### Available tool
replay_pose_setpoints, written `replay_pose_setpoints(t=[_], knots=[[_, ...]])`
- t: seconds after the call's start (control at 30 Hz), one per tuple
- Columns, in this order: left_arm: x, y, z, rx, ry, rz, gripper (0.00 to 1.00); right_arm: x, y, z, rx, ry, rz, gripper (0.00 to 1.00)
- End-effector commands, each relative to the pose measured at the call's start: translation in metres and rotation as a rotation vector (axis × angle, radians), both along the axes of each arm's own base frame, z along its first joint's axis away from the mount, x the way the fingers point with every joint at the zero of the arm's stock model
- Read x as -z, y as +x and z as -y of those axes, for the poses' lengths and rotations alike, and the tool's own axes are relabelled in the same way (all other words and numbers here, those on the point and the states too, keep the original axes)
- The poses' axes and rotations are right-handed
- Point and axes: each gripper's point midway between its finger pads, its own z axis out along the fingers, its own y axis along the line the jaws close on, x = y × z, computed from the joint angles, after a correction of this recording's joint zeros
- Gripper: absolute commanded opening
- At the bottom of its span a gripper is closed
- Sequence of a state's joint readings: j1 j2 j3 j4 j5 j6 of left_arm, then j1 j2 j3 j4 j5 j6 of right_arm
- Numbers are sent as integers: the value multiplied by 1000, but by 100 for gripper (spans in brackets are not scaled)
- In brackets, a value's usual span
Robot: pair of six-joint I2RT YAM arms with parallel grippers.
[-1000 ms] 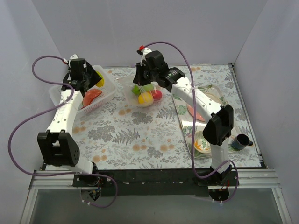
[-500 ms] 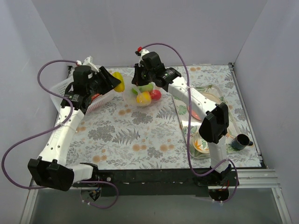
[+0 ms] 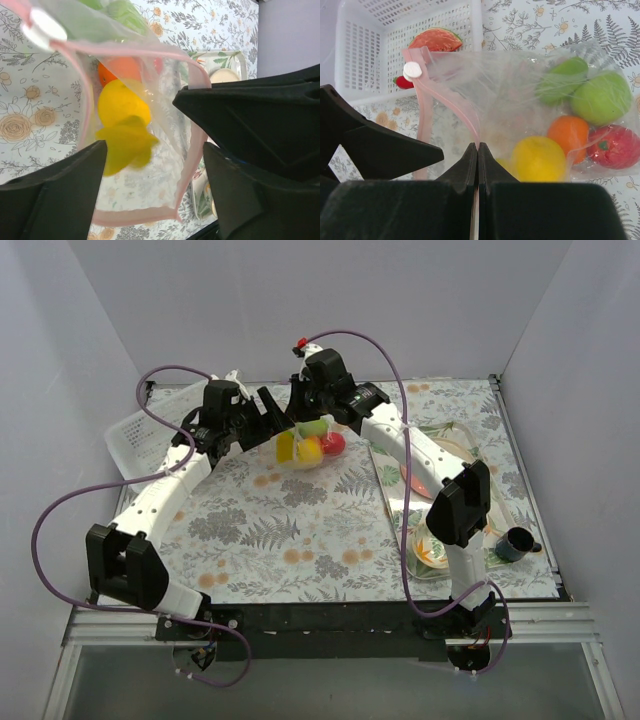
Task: Place the food in the zip-top bag and seal the zipper
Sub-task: Place the fake fruit in the zipper food storage bag, then pick up the fake fruit from the bin.
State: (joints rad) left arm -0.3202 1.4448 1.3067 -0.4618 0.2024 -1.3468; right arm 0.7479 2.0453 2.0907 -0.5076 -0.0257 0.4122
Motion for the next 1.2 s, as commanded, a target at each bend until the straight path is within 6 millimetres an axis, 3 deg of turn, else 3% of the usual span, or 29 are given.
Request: replay_pose_setpoints(t=[0.0, 0.1, 0.27, 0.37, 0.4, 0.47, 0.53, 0.57, 0.6, 0.67, 0.7, 0.73, 0.8, 0.83, 0.9, 0.93, 0.97, 1.03, 1.07, 1.17], knots=[[-40, 4, 3, 10, -26, 104, 83, -54, -2, 3, 7, 64, 97, 1], [-56, 3, 0, 4, -26, 144, 89, -57, -3, 4, 6, 63, 103, 1], [-75, 2, -10, -19, 15, 187, 88, -59, 4, 10, 37, 39, 139, 1], [-97, -9, -15, -25, 3, 237, 85, -63, 7, 15, 50, 13, 147, 1], [-112, -14, -21, -43, 1, 269, 85, -73, 5, 16, 46, 25, 157, 1], [-116, -12, -45, -156, 44, 267, 80, -89, 2, 17, 36, 51, 195, 1], [-118, -5, -83, -288, 74, 257, 77, -92, 5, 21, 51, 47, 214, 1], [-113, -3, -96, -313, 71, 234, 77, -93, 5, 21, 48, 47, 217, 1], [-103, 4, -126, -384, 76, 207, 77, -89, 3, 19, 34, 45, 206, 1], [-86, 15, -147, -426, 93, 166, 79, -89, 1, 16, 15, 68, 208, 1], [-76, 21, -169, -487, 125, 145, 79, -85, -1, 14, 4, 73, 197, 1], [-56, 31, -184, -516, 142, 98, 80, -79, -3, 15, 1, 67, 188, 1], [-39, 43, -207, -576, 179, 70, 85, -77, -3, 14, 0, 68, 189, 1], [-17, 55, -215, -592, 191, 25, 88, -74, -8, 12, -26, 71, 178, 1], [4, 68, -231, -624, 218, -22, 93, -72, -11, 12, -41, 75, 175, 1], [3, 76, -238, -639, 232, -26, 93, -67, -14, 15, -41, 70, 167, 1], [29, 85, -248, -654, 271, -87, 93, -66, -15, 14, -47, 74, 169, 1], [43, 90, -264, -676, 337, -136, 93, -67, -20, 17, -54, 78, 176, 1], [55, 99, -268, -672, 359, -164, 93, -57, -21, 19, -54, 65, 160, 1], [75, 100, -273, -611, 428, -219, 92, -52, -25, 21, -63, 61, 159, 1]])
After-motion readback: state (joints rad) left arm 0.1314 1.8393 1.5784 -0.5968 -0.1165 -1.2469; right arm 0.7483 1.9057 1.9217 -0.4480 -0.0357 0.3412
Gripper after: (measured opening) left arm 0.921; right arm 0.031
